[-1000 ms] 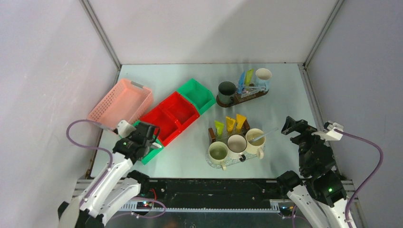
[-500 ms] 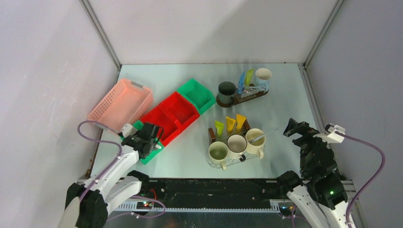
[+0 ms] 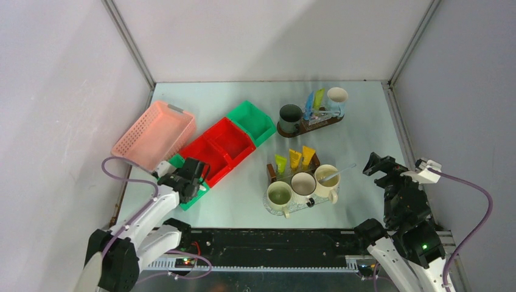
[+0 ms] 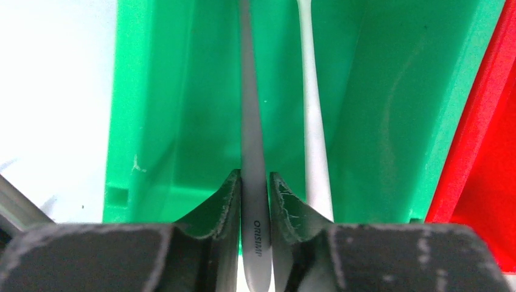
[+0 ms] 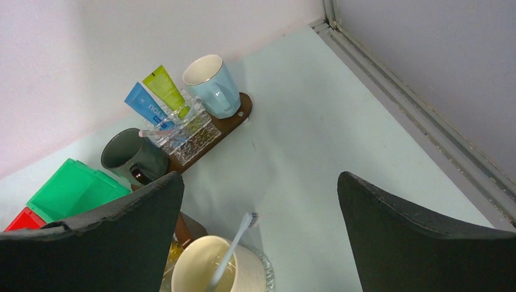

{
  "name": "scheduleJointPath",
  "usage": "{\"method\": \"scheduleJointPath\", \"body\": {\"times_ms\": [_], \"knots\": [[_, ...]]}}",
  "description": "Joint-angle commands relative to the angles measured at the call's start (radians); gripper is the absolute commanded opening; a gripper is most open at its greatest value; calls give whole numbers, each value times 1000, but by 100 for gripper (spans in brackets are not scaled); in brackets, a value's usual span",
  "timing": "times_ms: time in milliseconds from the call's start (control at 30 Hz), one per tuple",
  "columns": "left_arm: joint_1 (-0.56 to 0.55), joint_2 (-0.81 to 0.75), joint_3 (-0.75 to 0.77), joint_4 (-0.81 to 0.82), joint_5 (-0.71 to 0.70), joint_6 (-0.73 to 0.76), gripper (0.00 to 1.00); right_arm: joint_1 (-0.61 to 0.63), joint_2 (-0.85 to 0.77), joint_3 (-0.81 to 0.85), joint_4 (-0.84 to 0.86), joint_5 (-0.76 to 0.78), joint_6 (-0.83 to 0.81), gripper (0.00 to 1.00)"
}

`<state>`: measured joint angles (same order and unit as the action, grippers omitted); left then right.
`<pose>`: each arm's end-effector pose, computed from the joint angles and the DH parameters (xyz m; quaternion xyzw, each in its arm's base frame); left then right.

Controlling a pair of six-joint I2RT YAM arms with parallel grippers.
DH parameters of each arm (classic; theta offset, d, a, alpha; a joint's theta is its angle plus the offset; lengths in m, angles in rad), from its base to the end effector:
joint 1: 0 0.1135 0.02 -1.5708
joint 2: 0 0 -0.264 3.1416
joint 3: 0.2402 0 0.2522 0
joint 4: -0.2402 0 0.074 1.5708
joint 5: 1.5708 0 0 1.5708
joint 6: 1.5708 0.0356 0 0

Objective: Prepare toiletry sets of a toothbrush and toothpaste on the tray
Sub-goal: Pick up the toothbrush from the storage box.

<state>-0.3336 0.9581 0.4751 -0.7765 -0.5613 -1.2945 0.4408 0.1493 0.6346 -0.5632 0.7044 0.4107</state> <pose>0.1431 -0.0295 0.1697 -0.4768 0.8220 0.0796 0.3012 0.0537 -0.0002 0.3122 0.2239 0.6925 0.0326 0.6850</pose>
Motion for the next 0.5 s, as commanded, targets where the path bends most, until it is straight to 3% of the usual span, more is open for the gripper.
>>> {"method": "scheduleJointPath", "body": {"times_ms": [0,133,467], "knots": [[8,-53,47,-43,-31,-23,18,-4,-6,31,10,7,-9,99],[8,-113,82,-106,-69,-35,8,-4,-5,31,13,5,-9,99],[8,-242,186,-174,-125,40,0,-4,7,30,61,-52,-37,99]]}}
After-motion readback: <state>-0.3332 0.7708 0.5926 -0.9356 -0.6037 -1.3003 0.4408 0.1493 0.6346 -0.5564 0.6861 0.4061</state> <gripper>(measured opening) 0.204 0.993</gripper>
